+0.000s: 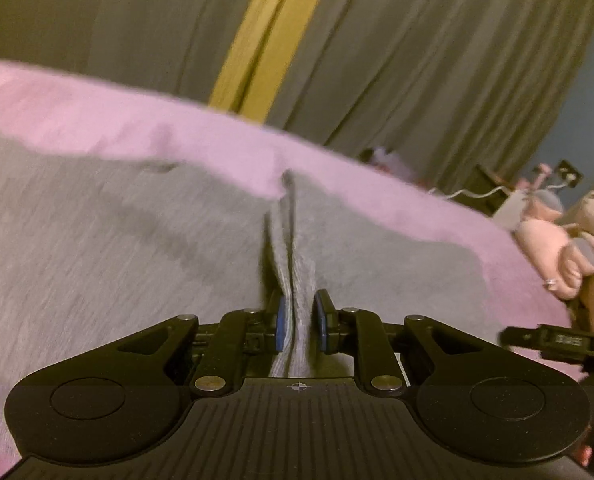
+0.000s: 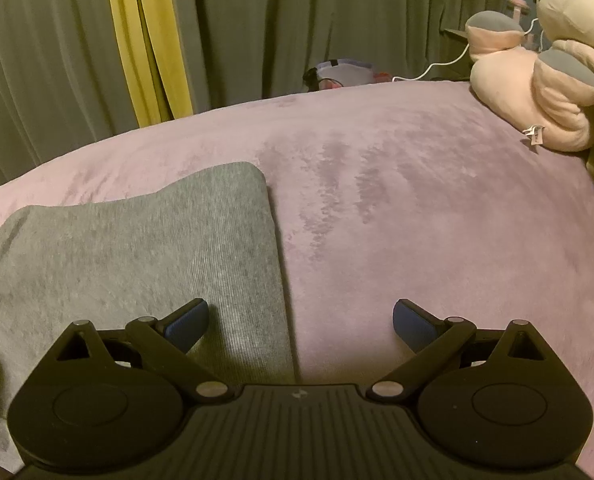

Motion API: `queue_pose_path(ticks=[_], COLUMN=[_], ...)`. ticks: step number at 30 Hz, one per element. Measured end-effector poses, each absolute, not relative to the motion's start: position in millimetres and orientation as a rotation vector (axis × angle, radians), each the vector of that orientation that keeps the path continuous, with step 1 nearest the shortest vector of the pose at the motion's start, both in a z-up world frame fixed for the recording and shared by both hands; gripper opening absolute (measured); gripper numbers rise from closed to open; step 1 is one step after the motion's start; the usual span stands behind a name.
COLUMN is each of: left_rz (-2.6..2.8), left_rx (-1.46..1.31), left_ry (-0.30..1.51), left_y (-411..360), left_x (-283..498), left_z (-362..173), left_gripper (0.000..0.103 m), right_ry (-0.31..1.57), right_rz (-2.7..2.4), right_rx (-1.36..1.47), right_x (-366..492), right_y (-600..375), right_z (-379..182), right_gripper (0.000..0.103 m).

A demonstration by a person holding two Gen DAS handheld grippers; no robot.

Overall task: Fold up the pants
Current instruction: 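Pinch the center crease of the grey sweatpants with the left gripper, then open the left gripper and release the crease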

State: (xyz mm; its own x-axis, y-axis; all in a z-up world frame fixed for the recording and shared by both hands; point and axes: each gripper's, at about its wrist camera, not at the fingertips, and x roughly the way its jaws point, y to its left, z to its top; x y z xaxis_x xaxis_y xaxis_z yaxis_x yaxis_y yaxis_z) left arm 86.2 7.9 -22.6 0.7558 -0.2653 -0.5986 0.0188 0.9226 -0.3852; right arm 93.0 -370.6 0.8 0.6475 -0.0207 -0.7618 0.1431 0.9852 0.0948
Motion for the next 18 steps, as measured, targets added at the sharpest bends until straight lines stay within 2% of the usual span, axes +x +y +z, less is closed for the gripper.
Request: queue_pose_path(ticks=[5,9,12,15,16,17,18], left_rz=[0.049,0.018,-0.042,-0.115,-0.129,-0.127,-0.107], left_rx=[-0.299,-0.427,-0.397,-0.317,-0.281,-0.242,-0.19], left_ry=[0.786,0.77,0.739,0.771,0.795,0.818,0.848], left_y=[15,30,22,3,-5,-12,-19], left_x=[91,85,80,80,81,82,83], left_z=[-31,-28,-20,-20,-22,-26,-30], left_gripper=[0.016,0.023,0.036,0.047,0.054,0.057,0.057], right_ry=[0.869,0.869,0.854,0.803,0.783,0.764,0.747], right_rz=[-0.096,-0.093,-0.078,-0.058,-0.047,-0.034,-0.021], right_rx=[0.16,0.16,0.16,0.161,0.162,0.162,0.157], right_x=[94,95,93,87,85,82,80], right_y=[-372,-372,-372,-370,-370,-369,-368], right_z=[0,0,1,5,7,9,11], right_gripper=[0.099,0.099,0.099,0.099,0.098,0.096,0.09])
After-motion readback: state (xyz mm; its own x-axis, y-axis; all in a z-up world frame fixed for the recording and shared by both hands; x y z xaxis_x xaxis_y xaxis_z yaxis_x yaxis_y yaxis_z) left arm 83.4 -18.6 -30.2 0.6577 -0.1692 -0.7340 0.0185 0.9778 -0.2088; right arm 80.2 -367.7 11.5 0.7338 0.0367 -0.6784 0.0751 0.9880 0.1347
